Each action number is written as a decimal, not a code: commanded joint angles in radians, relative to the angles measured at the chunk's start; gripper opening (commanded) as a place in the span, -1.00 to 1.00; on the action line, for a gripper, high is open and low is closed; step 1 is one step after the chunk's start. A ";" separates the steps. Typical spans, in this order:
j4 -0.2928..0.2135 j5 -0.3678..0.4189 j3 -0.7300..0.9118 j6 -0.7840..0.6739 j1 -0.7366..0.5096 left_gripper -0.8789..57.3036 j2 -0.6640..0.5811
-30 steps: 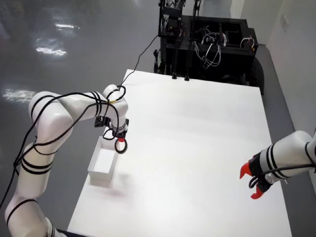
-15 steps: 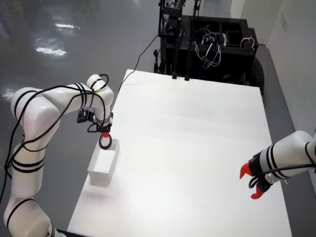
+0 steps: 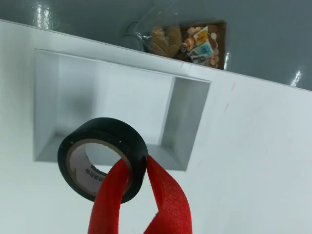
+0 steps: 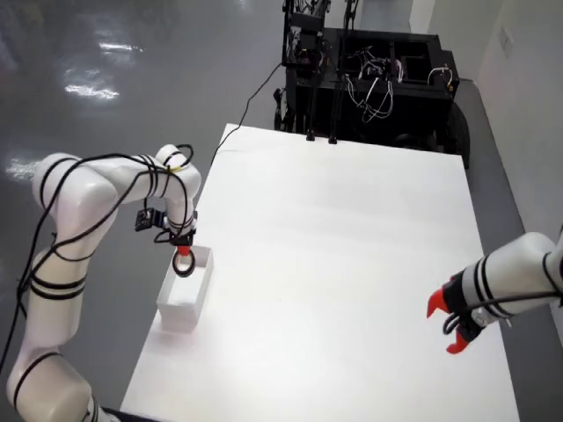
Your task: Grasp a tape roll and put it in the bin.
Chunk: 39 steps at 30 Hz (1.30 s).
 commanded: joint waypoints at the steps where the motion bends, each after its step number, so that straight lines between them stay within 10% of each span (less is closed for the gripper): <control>1: 0.001 -0.089 0.012 -0.023 0.039 -1.00 0.100; 6: 0.003 -0.095 0.012 -0.023 0.058 -0.99 0.098; 14: 0.006 -0.103 0.012 -0.016 0.044 -0.42 0.098; 18: 0.004 -0.098 0.012 -0.011 0.030 -0.99 0.100; 39: 0.012 0.069 0.003 -0.086 -0.338 -0.99 -0.170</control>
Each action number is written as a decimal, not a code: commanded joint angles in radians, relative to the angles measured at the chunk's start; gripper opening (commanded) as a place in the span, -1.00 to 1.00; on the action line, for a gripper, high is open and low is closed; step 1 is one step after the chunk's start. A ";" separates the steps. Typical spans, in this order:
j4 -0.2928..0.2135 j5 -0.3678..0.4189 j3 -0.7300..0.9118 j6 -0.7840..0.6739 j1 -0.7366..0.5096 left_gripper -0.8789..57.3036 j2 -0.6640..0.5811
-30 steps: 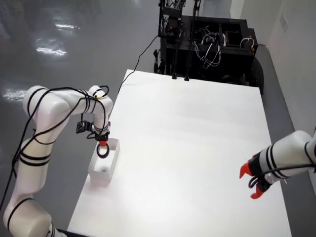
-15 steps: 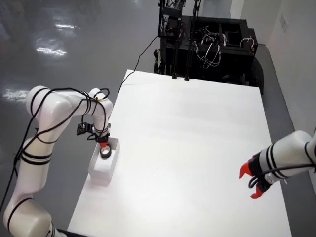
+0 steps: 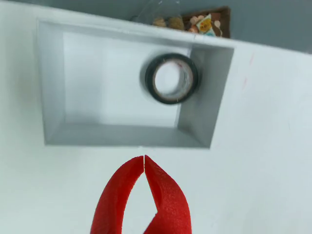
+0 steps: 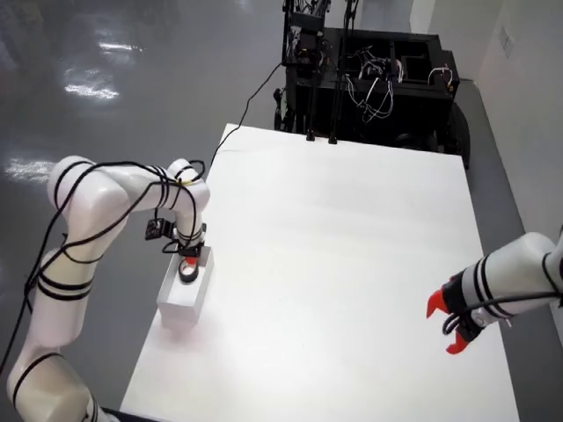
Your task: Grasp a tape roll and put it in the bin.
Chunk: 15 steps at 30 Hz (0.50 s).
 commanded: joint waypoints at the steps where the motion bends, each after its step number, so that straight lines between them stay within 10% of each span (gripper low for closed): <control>1: 0.007 0.122 -0.011 -0.074 -0.298 -0.99 -0.233; 15: 0.004 0.193 -0.028 -0.114 -0.712 -0.99 -0.356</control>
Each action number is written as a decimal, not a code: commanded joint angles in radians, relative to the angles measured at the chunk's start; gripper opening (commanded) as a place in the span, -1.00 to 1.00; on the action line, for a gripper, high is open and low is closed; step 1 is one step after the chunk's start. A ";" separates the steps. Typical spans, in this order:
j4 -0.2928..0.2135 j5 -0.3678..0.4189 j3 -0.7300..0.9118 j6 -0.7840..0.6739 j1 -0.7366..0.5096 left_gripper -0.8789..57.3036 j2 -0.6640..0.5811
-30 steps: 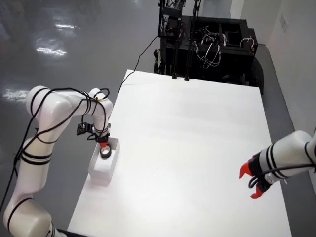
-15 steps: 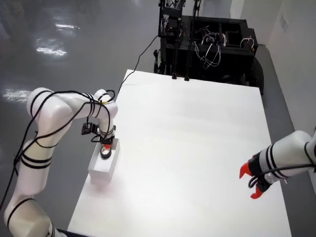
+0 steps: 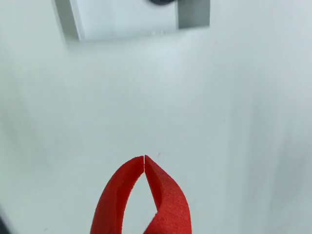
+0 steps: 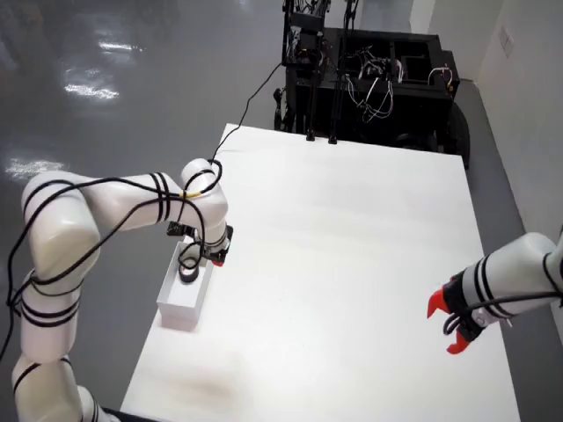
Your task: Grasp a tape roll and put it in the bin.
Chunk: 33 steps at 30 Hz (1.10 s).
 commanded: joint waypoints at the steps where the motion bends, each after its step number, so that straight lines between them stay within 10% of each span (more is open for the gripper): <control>1: -0.001 0.081 -0.016 -0.061 -0.432 -0.99 -0.163; 16: -0.020 -0.024 -0.019 0.022 -0.697 -0.98 -0.194; 33: -0.248 -0.087 -0.019 0.392 -0.745 -0.98 -0.284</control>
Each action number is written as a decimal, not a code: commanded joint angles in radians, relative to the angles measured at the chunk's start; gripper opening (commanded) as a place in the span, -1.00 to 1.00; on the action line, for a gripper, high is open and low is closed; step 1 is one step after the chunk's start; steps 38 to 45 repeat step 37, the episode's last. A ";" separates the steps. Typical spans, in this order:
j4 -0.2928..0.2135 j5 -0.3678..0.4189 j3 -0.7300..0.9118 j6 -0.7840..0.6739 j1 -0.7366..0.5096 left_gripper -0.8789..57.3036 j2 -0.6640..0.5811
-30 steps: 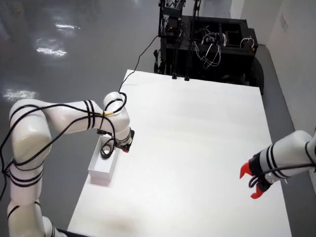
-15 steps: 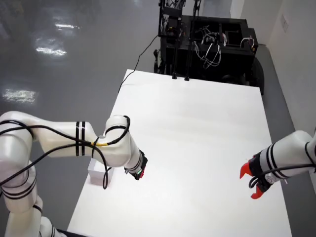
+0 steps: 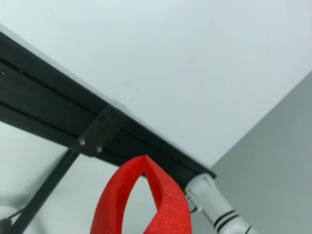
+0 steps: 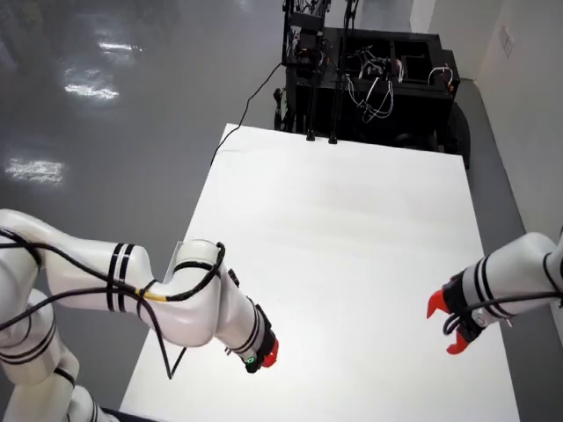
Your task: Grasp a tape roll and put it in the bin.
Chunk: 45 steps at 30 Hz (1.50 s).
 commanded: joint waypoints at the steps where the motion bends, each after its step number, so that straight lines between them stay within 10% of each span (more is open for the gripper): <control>1: -0.185 -0.061 -0.001 0.320 -0.098 -0.98 -0.097; 17: -0.275 0.030 -0.001 0.514 -0.116 -0.89 -0.215; 45: -0.260 0.116 -0.001 0.290 0.072 -0.98 -0.206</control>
